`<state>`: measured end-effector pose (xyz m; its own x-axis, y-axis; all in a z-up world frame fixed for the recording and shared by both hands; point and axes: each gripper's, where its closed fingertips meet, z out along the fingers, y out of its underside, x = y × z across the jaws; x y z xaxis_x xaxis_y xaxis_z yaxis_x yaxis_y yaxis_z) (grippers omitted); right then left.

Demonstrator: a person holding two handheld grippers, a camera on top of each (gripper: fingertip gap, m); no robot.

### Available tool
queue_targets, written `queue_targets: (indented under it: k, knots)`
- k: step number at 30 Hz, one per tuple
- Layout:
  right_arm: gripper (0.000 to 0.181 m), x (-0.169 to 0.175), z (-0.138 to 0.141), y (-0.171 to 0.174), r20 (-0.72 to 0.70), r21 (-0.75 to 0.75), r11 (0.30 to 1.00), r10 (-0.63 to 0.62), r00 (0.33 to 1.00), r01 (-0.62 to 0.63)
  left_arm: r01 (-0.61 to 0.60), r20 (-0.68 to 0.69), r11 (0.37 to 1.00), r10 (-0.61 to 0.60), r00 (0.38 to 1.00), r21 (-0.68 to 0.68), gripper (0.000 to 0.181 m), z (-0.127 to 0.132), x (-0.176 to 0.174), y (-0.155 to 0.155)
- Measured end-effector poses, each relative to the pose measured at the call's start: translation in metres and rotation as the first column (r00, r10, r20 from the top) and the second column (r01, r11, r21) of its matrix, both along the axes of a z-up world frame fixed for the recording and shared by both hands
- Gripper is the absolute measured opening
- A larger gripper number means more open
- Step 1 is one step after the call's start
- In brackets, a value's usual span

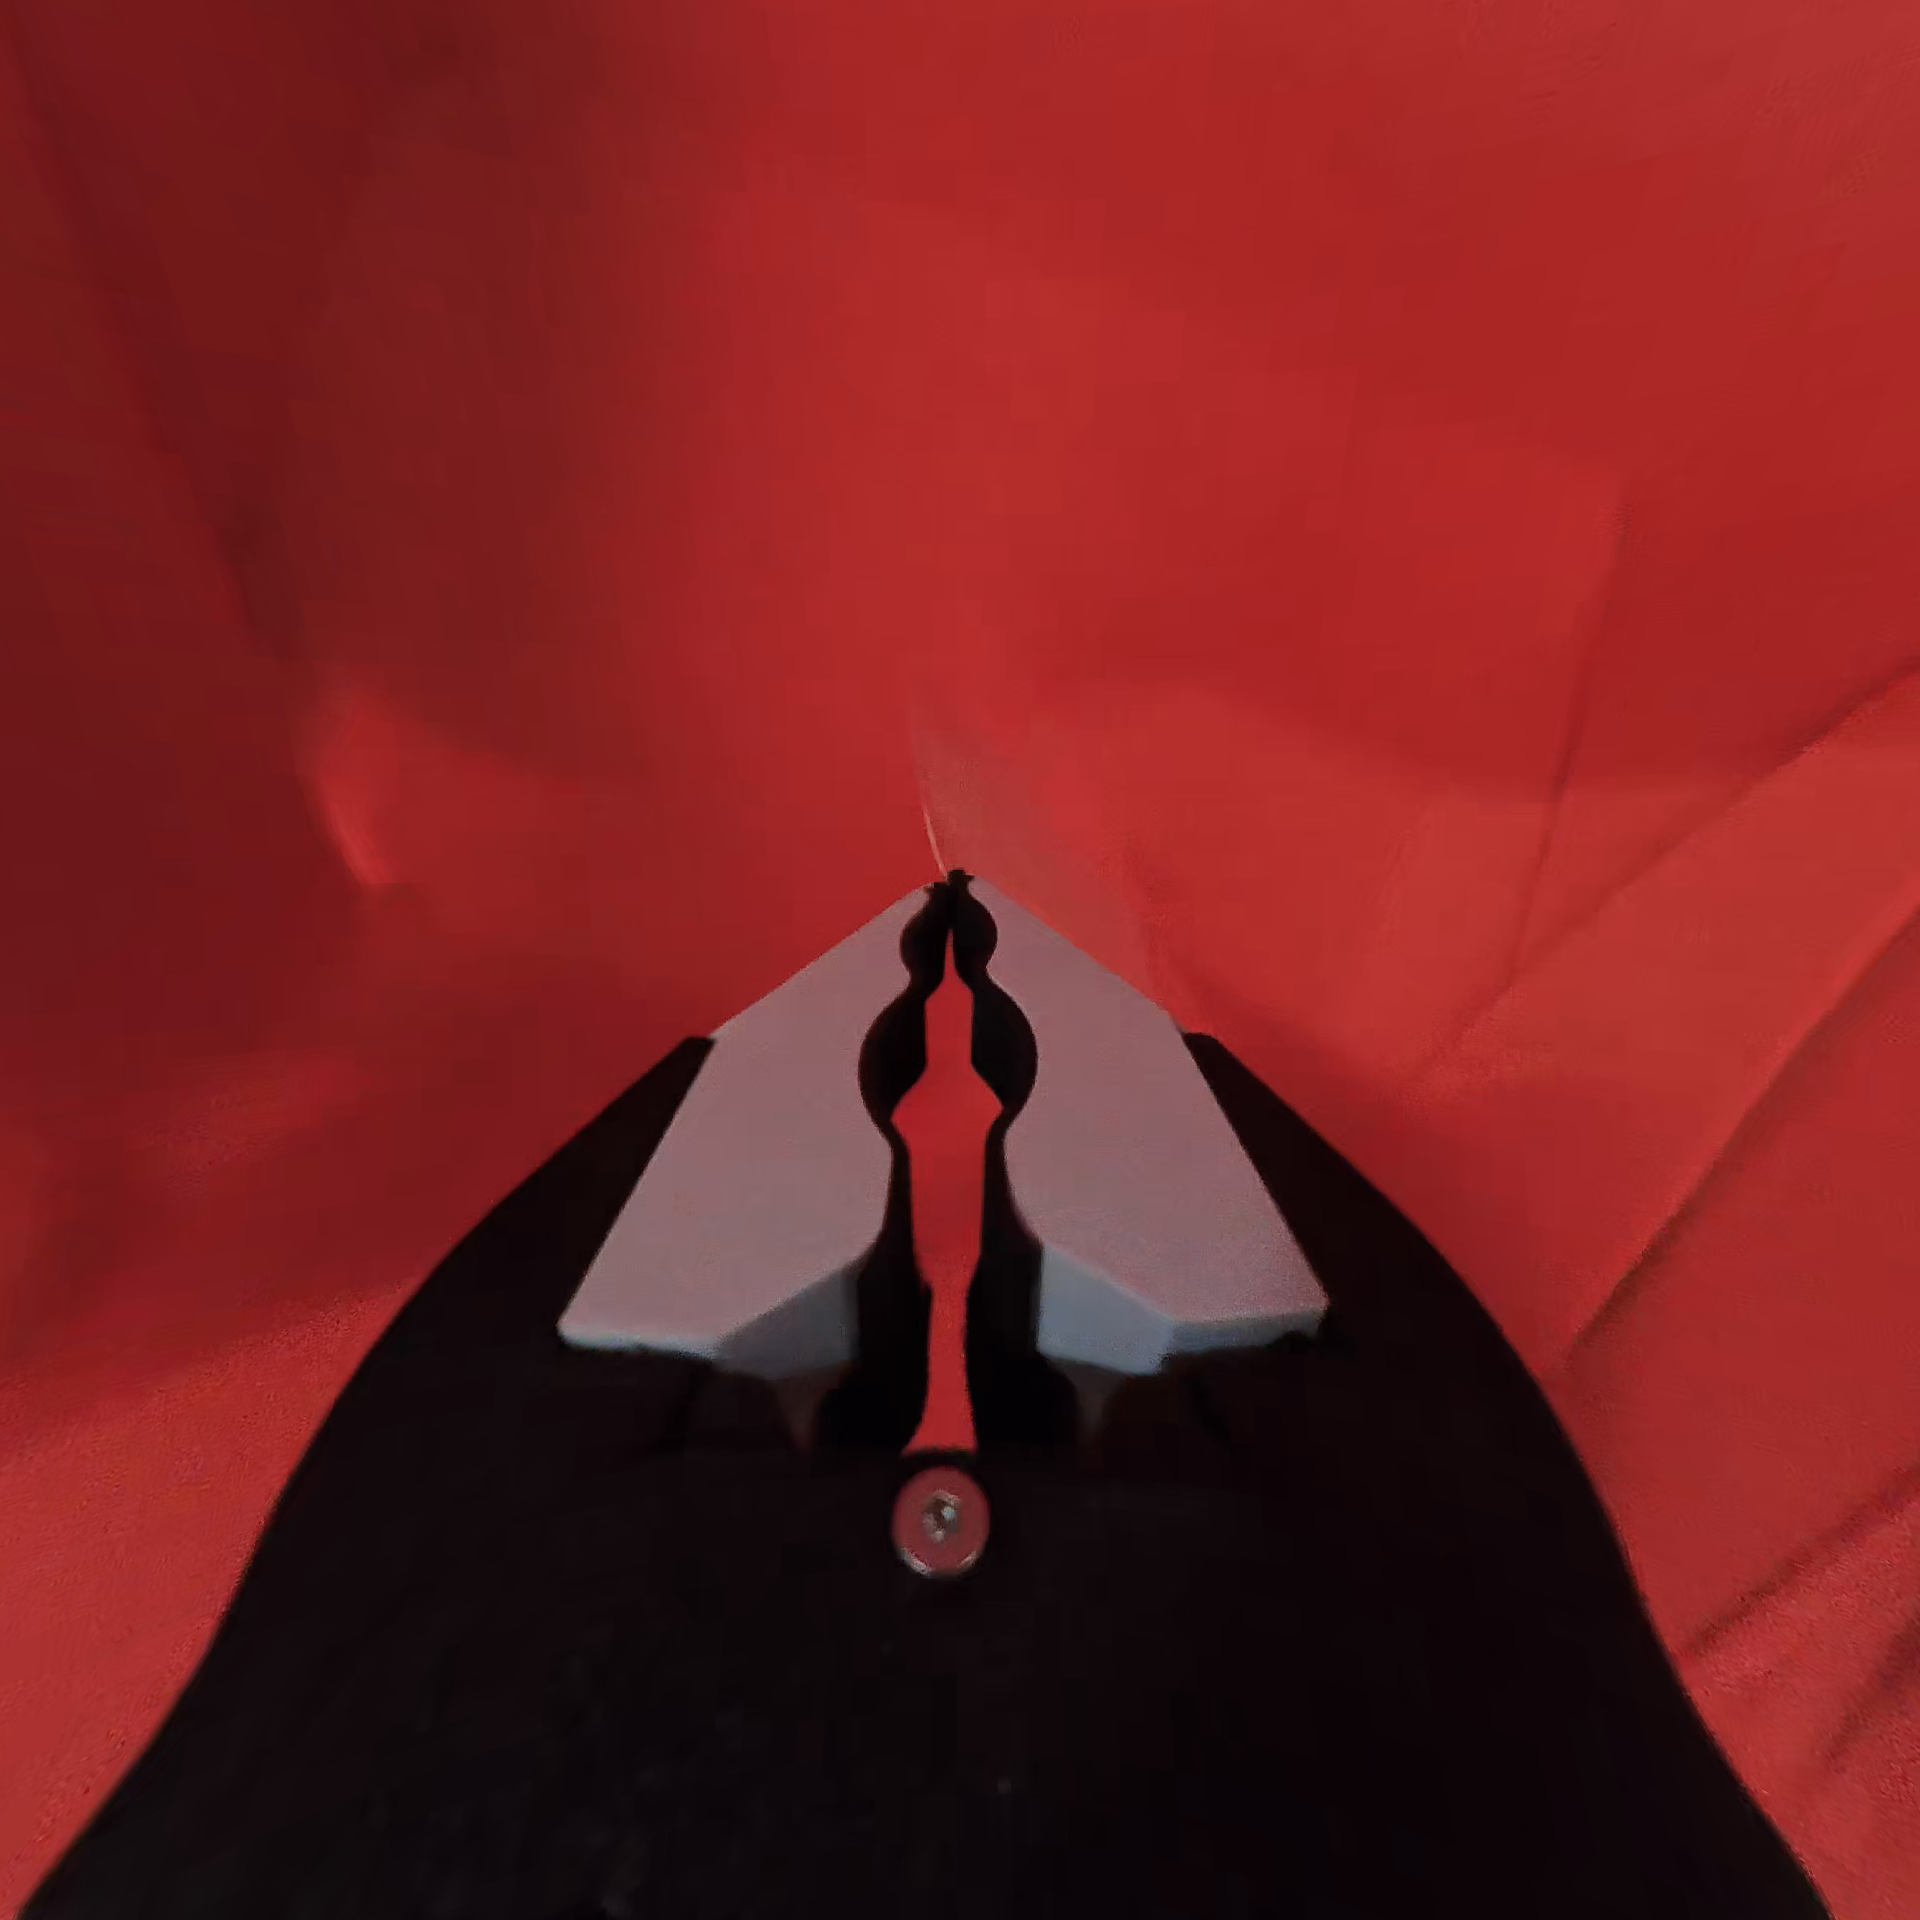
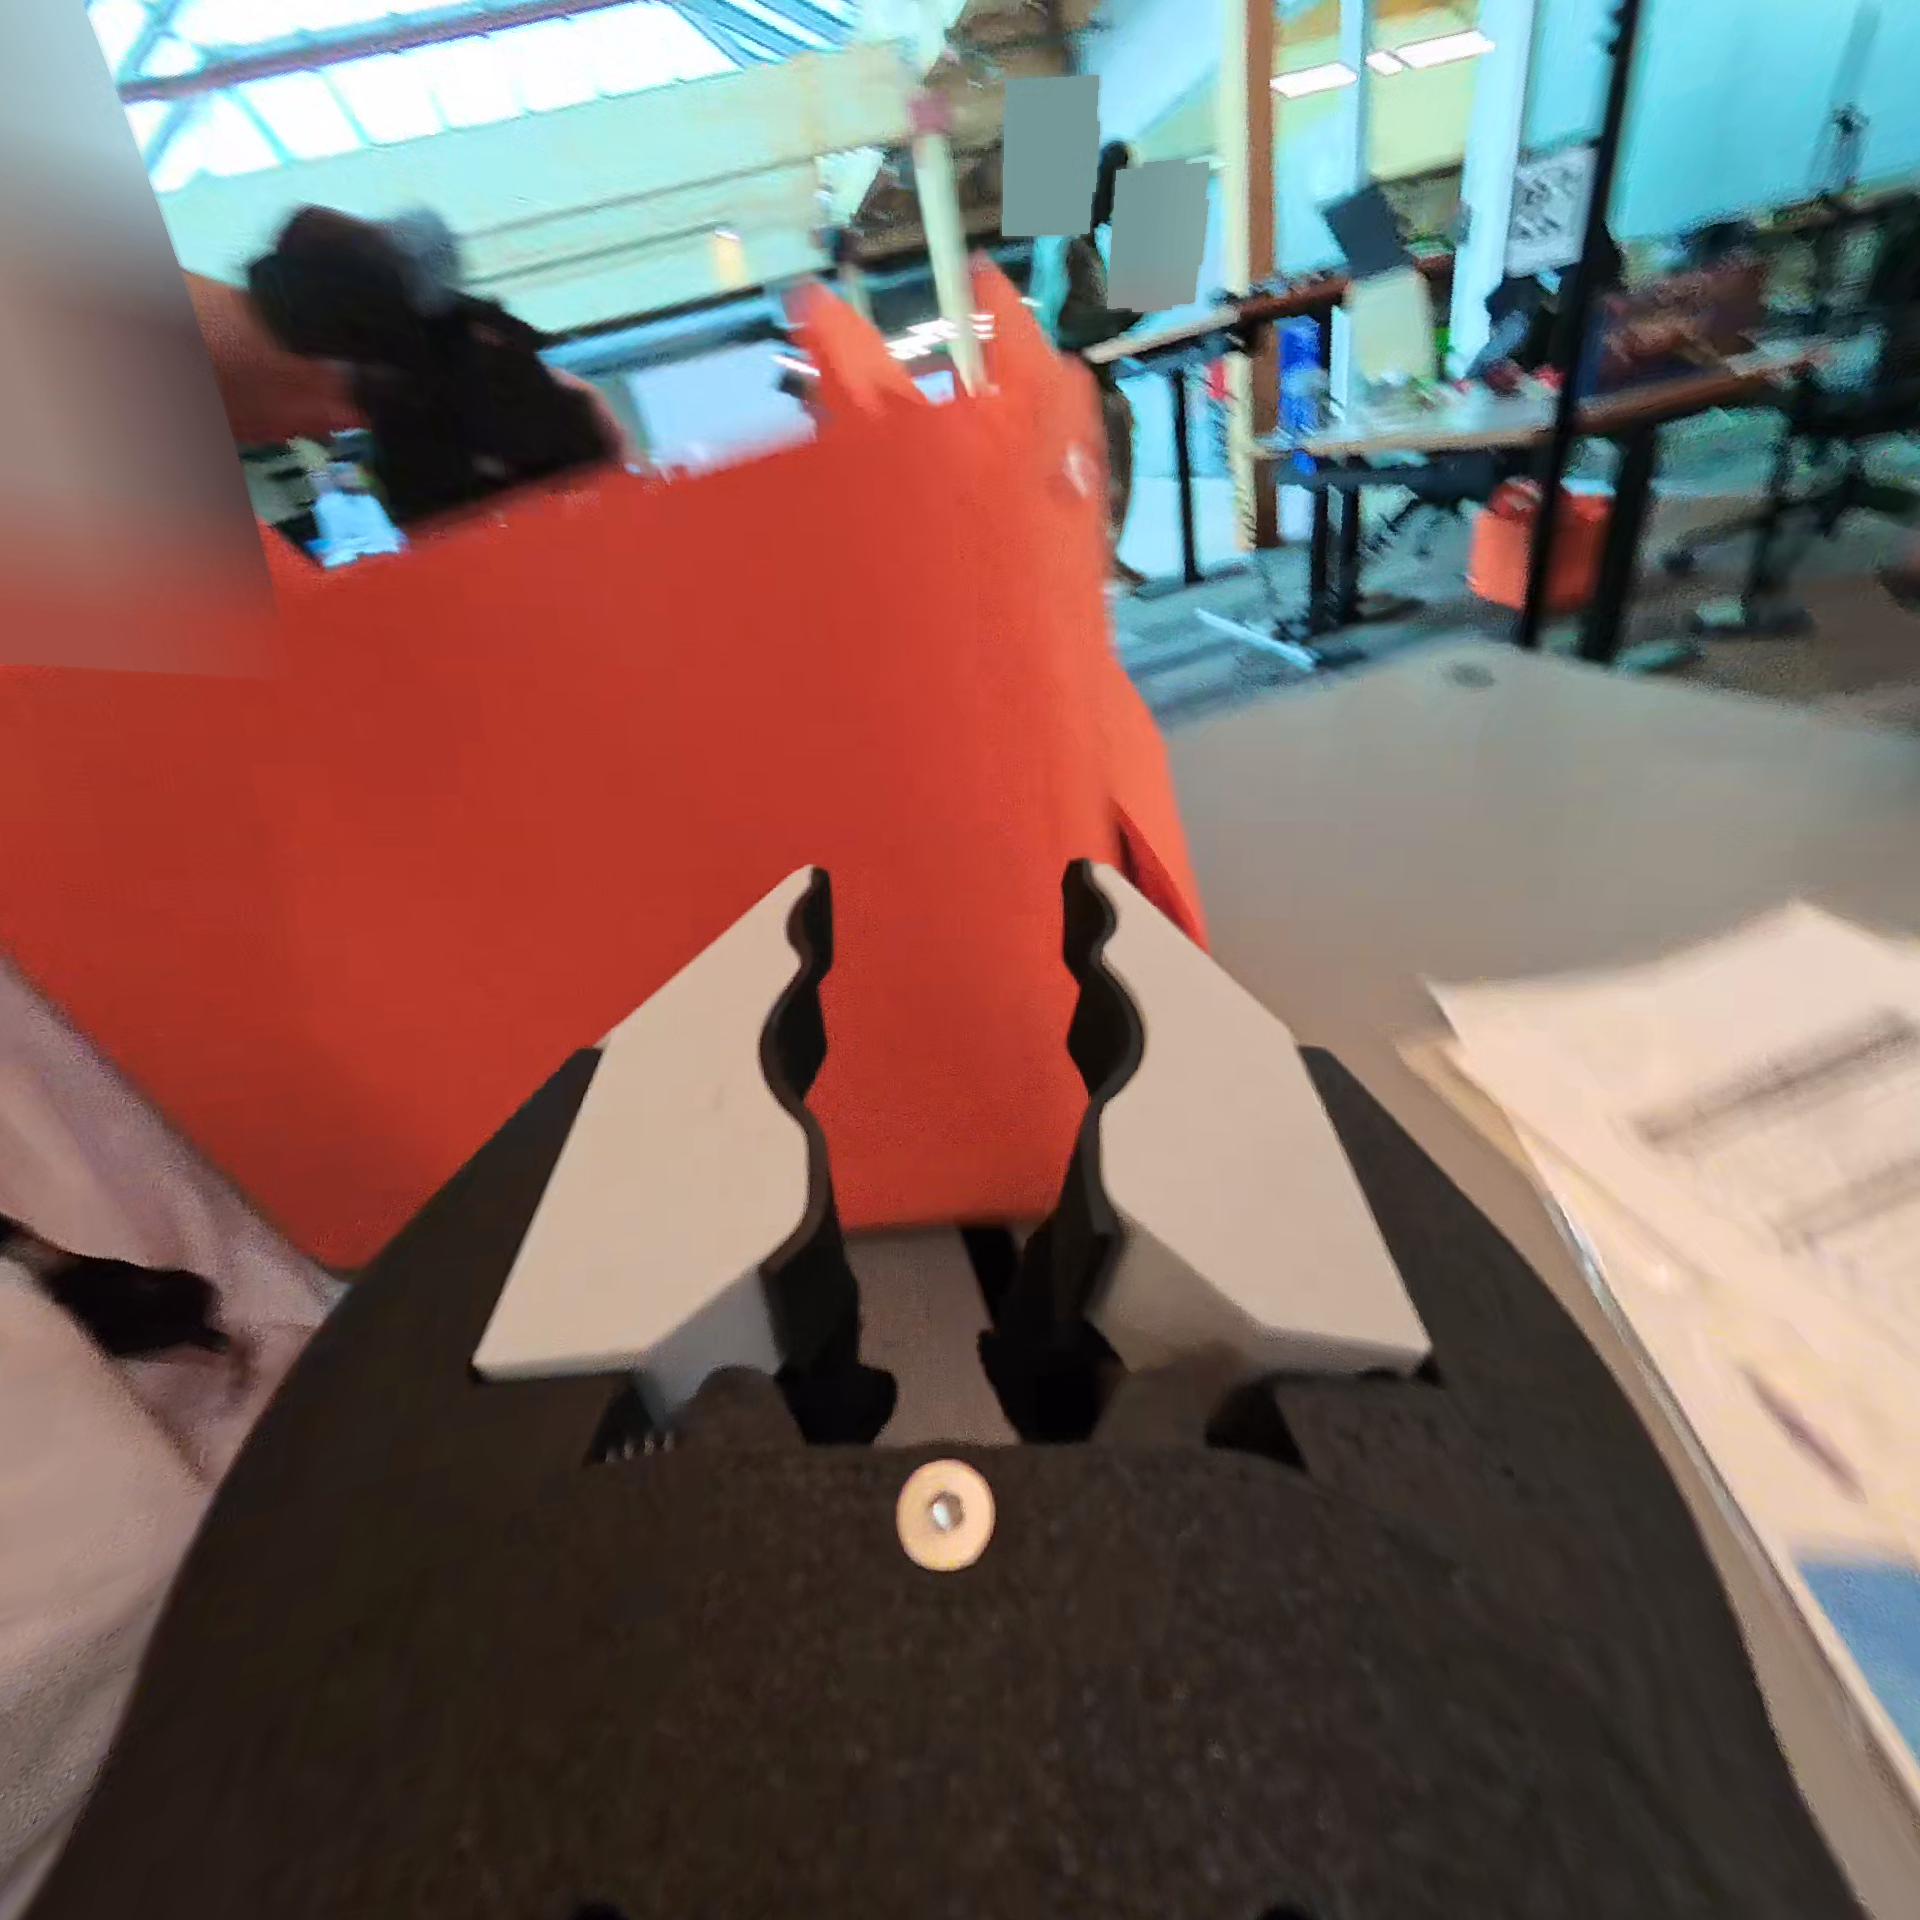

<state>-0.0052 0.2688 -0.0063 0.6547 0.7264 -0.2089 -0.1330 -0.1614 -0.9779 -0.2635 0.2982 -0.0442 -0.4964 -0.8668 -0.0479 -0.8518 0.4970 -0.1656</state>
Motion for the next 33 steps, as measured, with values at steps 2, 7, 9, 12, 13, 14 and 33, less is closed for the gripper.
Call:
queue_targets:
  k: [2, 7, 9, 12, 13, 14, 33]
  knots:
    - [0.043, -0.035, 0.054, -0.010, 0.049, 0.058, 0.995, 0.076, 0.996, -0.078, -0.055, 0.077, 0.998, 0.052, 0.996, 0.037, 0.000, 0.032, -0.001, 0.007]
    - [0.050, -0.131, 0.128, -0.018, 0.302, 0.014, 0.944, 0.311, 0.901, -0.331, -0.098, 0.256, 0.993, 0.079, 0.963, 0.062, 0.000, 0.102, 0.008, 0.008]
    - [0.058, -0.161, 0.131, -0.001, 0.420, -0.075, 0.935, 0.345, 0.839, -0.347, -0.082, 0.298, 0.994, 0.057, 0.953, 0.073, 0.000, 0.122, 0.013, 0.001]
    - [0.059, -0.196, 0.110, 0.022, 0.526, -0.248, 0.913, 0.409, 0.746, -0.325, -0.058, 0.361, 0.995, 0.025, 0.932, 0.080, 0.000, 0.145, 0.022, -0.011]
    - [0.058, -0.205, 0.102, 0.023, 0.533, -0.302, 0.894, 0.447, 0.718, -0.332, -0.051, 0.385, 0.995, 0.015, 0.923, 0.085, 0.000, 0.150, 0.025, -0.013]
    - [0.057, -0.210, 0.092, 0.023, 0.549, -0.341, 0.881, 0.469, 0.692, -0.327, -0.045, 0.409, 0.995, 0.006, 0.913, 0.085, 0.000, 0.155, 0.028, -0.015]
    - [0.000, -0.011, 0.261, 0.054, 0.772, 0.502, 0.854, -0.513, 0.374, 0.136, -0.247, 0.795, 0.943, 0.324, 0.513, -0.225, 0.038, 0.232, -0.028, -0.013]
